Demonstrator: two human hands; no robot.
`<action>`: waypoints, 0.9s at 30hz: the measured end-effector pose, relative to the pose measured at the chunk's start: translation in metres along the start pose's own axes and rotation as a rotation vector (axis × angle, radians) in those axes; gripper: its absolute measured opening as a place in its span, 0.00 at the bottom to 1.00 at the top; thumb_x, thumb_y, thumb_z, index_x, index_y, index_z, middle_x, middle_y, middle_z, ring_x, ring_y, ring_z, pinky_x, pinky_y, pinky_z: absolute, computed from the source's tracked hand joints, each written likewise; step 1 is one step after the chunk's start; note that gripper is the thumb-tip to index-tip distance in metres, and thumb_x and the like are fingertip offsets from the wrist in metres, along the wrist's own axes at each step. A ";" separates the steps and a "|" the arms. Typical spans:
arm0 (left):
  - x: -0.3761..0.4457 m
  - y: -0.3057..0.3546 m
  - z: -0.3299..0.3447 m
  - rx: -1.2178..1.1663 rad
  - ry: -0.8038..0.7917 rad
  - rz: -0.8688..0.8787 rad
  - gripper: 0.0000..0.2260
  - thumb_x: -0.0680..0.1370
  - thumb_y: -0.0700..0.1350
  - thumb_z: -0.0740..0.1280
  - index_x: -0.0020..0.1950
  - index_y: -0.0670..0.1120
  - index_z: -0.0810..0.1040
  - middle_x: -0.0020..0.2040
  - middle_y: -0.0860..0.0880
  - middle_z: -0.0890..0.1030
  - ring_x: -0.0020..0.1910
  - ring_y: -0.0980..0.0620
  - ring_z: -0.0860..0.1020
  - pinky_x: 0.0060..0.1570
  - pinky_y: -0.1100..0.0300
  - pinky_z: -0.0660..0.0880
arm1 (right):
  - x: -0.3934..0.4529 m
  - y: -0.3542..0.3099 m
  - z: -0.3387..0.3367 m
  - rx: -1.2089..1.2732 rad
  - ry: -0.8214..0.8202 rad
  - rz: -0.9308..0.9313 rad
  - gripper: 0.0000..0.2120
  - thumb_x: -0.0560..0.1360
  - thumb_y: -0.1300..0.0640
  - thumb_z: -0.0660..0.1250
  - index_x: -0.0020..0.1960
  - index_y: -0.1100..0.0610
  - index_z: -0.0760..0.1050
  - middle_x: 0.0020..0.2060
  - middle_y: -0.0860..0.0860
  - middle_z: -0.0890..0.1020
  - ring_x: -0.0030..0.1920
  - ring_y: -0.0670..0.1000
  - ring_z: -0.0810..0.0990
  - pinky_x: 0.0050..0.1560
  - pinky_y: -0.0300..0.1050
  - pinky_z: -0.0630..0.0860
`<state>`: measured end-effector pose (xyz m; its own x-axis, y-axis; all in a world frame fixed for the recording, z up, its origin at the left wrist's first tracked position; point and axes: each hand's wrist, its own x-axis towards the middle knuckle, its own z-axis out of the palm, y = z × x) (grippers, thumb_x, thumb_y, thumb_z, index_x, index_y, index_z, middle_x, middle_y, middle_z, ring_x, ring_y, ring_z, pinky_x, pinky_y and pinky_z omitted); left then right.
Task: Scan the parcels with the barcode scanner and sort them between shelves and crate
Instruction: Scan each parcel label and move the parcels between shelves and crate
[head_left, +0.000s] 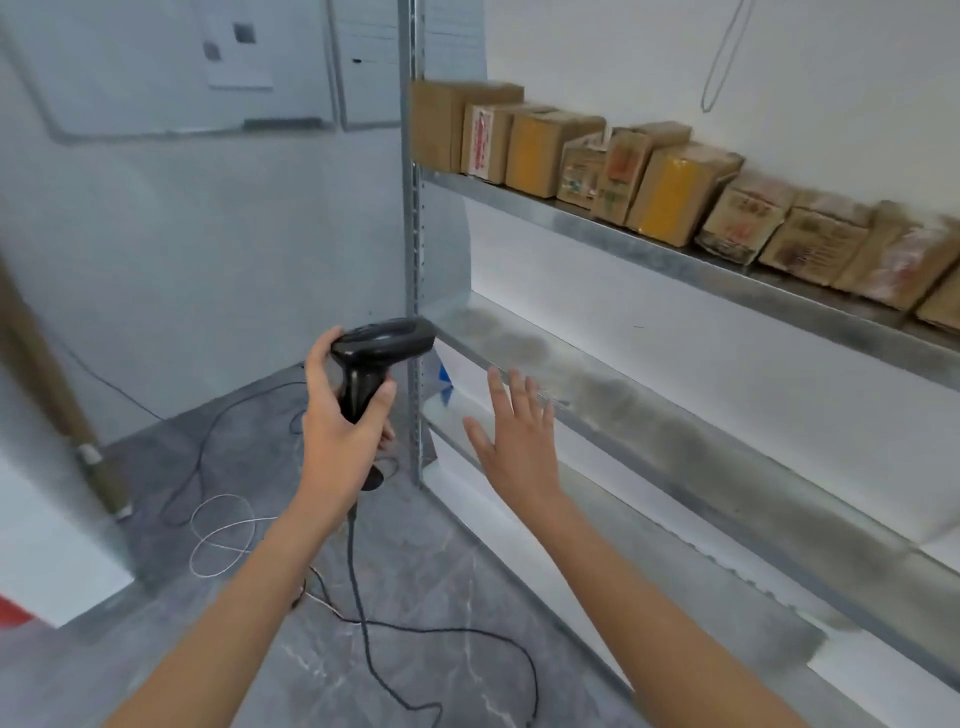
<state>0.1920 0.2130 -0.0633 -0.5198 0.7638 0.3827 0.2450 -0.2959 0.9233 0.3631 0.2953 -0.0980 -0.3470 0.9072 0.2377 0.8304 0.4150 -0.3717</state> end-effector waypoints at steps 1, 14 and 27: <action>0.017 -0.005 -0.002 -0.008 0.009 0.008 0.29 0.81 0.39 0.68 0.72 0.65 0.61 0.33 0.53 0.80 0.29 0.48 0.77 0.38 0.49 0.80 | 0.017 -0.005 0.004 0.002 0.009 -0.010 0.31 0.84 0.42 0.52 0.82 0.51 0.44 0.81 0.53 0.47 0.81 0.55 0.42 0.79 0.56 0.39; 0.294 -0.026 0.041 -0.067 -0.028 0.194 0.28 0.81 0.37 0.67 0.74 0.59 0.60 0.45 0.41 0.81 0.29 0.49 0.77 0.33 0.56 0.78 | 0.296 -0.051 0.012 0.069 0.203 -0.053 0.32 0.84 0.41 0.51 0.81 0.48 0.40 0.81 0.51 0.41 0.80 0.53 0.36 0.79 0.54 0.35; 0.507 -0.051 0.083 -0.310 -0.043 0.224 0.28 0.81 0.38 0.67 0.74 0.57 0.59 0.44 0.44 0.82 0.29 0.46 0.77 0.35 0.53 0.79 | 0.481 -0.084 -0.016 0.010 0.531 -0.015 0.34 0.83 0.44 0.56 0.82 0.50 0.42 0.81 0.52 0.41 0.80 0.54 0.36 0.79 0.53 0.36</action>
<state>-0.0166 0.6630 0.0810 -0.4450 0.6817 0.5807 0.0866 -0.6127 0.7856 0.1337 0.6956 0.0617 -0.0886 0.7426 0.6638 0.8220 0.4309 -0.3723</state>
